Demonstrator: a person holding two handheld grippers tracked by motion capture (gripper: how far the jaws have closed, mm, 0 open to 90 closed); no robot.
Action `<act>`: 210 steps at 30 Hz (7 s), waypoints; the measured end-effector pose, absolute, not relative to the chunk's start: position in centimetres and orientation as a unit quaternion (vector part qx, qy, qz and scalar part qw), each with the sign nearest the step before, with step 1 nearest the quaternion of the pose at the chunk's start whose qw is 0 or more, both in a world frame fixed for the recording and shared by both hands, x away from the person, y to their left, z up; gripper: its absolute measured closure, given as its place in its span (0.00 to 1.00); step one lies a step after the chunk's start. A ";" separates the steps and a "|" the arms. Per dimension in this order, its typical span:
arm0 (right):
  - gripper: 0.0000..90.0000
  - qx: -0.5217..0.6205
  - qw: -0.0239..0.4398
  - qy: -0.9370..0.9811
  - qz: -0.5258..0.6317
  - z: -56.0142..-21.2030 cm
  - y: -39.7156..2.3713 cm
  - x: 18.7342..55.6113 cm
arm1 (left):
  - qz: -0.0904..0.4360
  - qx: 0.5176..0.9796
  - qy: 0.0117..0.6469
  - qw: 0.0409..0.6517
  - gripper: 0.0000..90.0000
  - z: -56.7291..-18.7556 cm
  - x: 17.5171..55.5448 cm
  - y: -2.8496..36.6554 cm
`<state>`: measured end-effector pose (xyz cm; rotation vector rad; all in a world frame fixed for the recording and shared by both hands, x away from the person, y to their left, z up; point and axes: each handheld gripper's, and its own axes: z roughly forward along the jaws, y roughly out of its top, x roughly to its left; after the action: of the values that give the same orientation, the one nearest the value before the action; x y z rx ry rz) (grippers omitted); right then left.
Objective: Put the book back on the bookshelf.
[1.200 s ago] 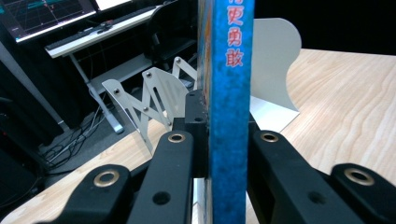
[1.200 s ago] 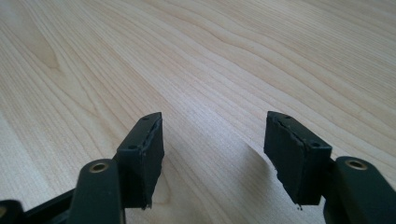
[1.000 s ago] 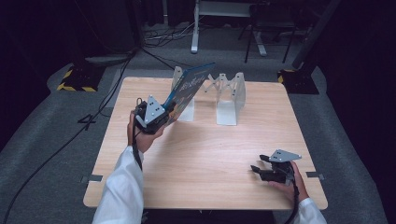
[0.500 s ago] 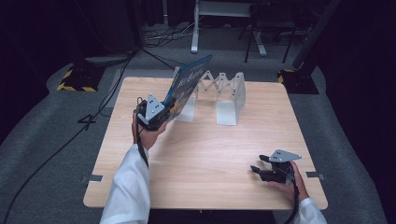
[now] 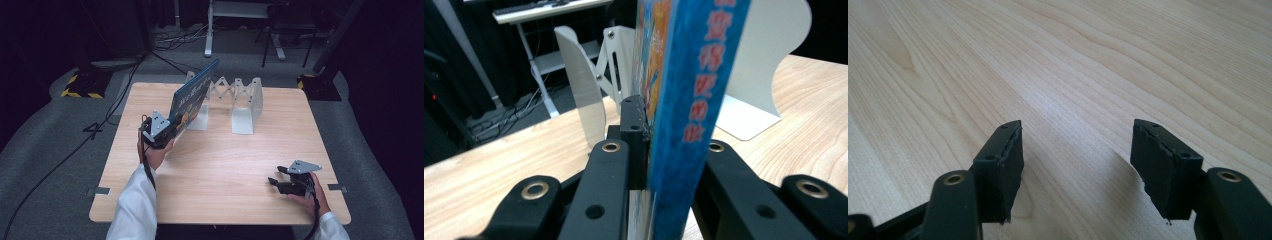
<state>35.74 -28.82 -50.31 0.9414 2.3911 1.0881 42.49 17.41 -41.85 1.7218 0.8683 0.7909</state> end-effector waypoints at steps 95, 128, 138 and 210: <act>0.38 0.325 0.168 0.848 0.382 -50.4 -28.8 35.8 | 0.305 0.664 0.460 0.504 0.67 -43.1 46.0 15.0; 0.34 0.331 0.165 0.847 0.381 -50.4 -28.8 35.9 | 0.277 0.725 0.420 0.471 0.36 -42.3 44.0 17.0; 0.29 0.337 0.168 0.847 0.375 -50.4 -28.8 36.0 | 0.270 0.741 0.411 0.457 0.28 -42.2 43.7 17.4; 0.22 0.395 0.203 0.823 0.355 -50.2 -34.8 31.7 | 0.207 0.878 0.309 0.301 0.19 -49.6 32.0 22.2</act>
<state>31.66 -34.80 -50.17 1.1012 2.2957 0.9915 32.01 22.21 -49.62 2.3311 0.8190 0.5484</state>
